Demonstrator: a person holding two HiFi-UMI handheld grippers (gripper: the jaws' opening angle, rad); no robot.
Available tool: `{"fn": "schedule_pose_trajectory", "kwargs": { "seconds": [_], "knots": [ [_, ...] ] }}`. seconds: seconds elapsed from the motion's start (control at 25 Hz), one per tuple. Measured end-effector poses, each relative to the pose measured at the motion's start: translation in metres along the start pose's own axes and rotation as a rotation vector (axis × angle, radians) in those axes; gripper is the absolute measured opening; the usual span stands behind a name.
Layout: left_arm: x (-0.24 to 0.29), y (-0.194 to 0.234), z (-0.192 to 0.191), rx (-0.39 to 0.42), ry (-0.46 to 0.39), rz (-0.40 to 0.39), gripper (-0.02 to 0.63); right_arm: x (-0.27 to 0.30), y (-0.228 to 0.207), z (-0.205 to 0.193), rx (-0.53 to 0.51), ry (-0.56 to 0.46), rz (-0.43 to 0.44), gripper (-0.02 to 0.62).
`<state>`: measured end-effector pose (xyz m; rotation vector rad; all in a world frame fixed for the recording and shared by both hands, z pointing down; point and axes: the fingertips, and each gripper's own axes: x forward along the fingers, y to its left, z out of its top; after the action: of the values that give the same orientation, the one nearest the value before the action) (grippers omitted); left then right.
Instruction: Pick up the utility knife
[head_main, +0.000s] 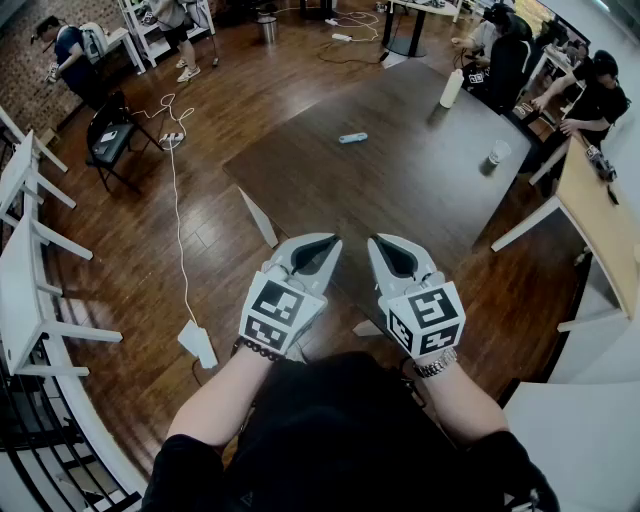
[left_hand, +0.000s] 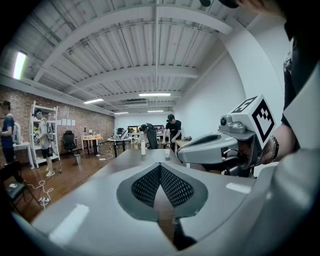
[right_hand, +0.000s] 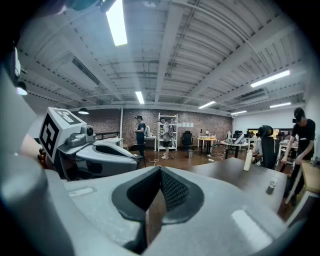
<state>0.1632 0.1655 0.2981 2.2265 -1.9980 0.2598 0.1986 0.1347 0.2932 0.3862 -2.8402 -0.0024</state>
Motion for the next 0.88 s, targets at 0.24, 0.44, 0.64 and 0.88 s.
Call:
{"fn": "schedule_pose_trajectory", "kwargs": {
  "seconds": [0.24, 0.44, 0.64, 0.88],
  "knots": [
    [-0.023, 0.073, -0.007, 0.016, 0.004, -0.022, 0.015, 0.070, 0.014, 0.017, 0.001, 0.019, -0.056, -0.006],
    [-0.028, 0.111, -0.016, 0.011, 0.010, -0.035, 0.015, 0.115, 0.015, 0.025, 0.000, 0.039, -0.073, 0.028],
    [-0.027, 0.144, -0.016, 0.015, 0.024, -0.039, 0.015, 0.147, 0.001, 0.024, 0.018, 0.073, -0.094, 0.051],
    [-0.008, 0.189, -0.027, 0.029, 0.081, -0.076, 0.015, 0.198, -0.024, 0.012, 0.088, 0.110, -0.130, 0.086]
  ]
}}
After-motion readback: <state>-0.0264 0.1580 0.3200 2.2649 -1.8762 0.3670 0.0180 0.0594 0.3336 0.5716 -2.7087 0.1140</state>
